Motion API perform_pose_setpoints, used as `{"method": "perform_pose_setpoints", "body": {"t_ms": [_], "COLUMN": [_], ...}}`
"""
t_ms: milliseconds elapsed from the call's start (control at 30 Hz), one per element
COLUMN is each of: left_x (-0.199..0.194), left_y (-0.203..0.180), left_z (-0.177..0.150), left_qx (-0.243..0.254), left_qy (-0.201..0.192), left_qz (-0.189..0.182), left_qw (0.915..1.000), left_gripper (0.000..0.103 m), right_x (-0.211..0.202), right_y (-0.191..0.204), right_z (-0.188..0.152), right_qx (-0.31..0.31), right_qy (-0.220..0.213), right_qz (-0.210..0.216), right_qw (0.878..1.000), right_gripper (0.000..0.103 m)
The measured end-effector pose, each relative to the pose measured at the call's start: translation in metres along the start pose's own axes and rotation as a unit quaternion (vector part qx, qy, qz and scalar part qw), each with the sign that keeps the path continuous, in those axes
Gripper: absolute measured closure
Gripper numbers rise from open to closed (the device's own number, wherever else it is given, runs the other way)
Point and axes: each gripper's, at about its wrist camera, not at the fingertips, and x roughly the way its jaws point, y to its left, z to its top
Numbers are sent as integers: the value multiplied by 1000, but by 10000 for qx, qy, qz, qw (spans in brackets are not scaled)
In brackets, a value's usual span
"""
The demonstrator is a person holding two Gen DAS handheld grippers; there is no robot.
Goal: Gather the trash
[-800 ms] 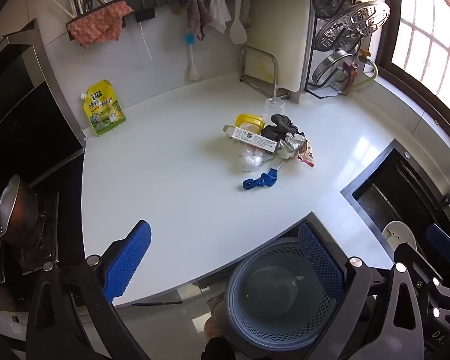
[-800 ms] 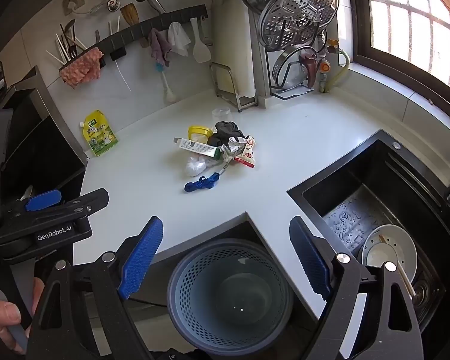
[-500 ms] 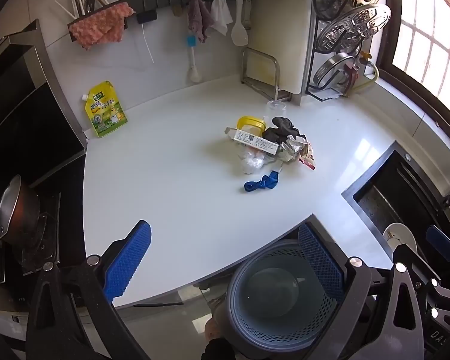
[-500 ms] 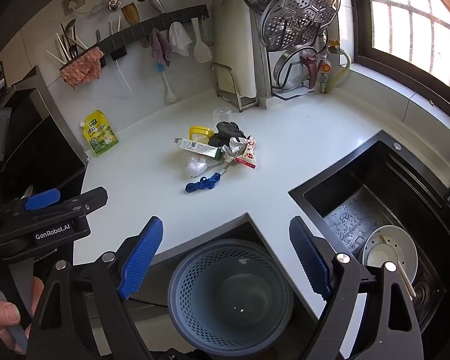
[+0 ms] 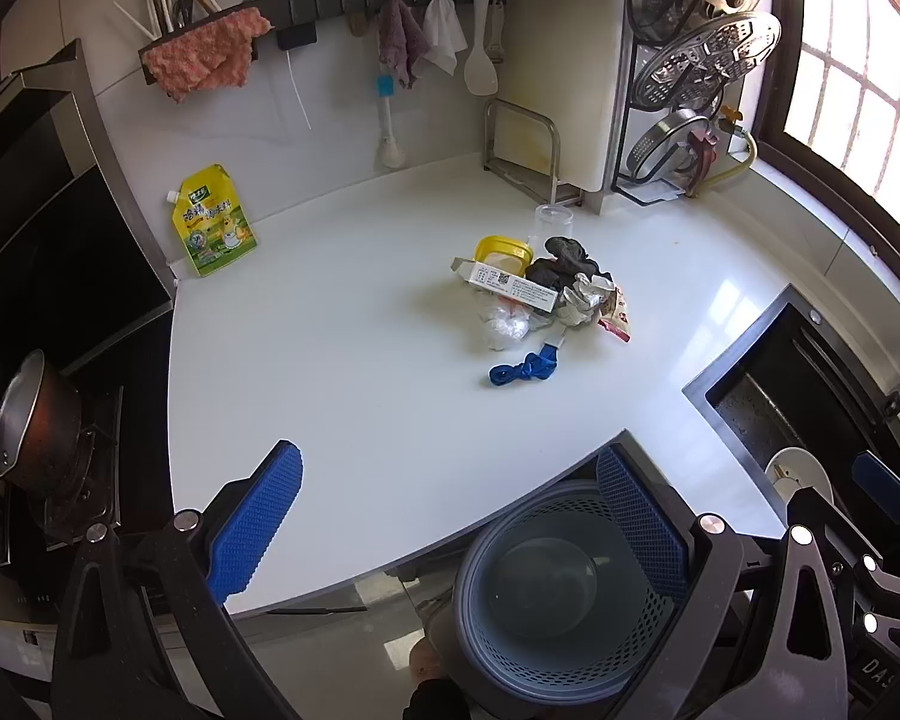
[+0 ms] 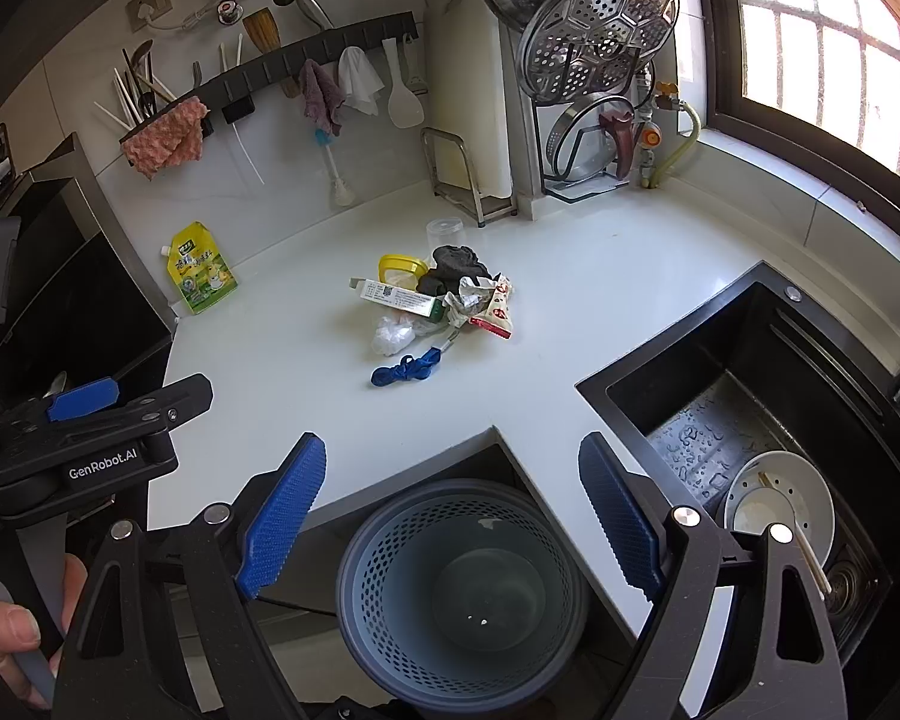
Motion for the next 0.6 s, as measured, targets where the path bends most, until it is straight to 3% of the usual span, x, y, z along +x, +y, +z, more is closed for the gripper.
{"method": "perform_pose_setpoints", "body": {"t_ms": [600], "left_x": [-2], "left_y": [-1], "left_z": [0], "left_qx": [6], "left_qy": [-28], "left_qz": [19], "left_qw": [10000], "left_gripper": [6], "right_x": [-5], "right_y": [1], "right_z": [0], "right_qx": [-12], "right_qy": [-26], "right_qz": [1], "right_qw": [10000], "right_gripper": [20]}}
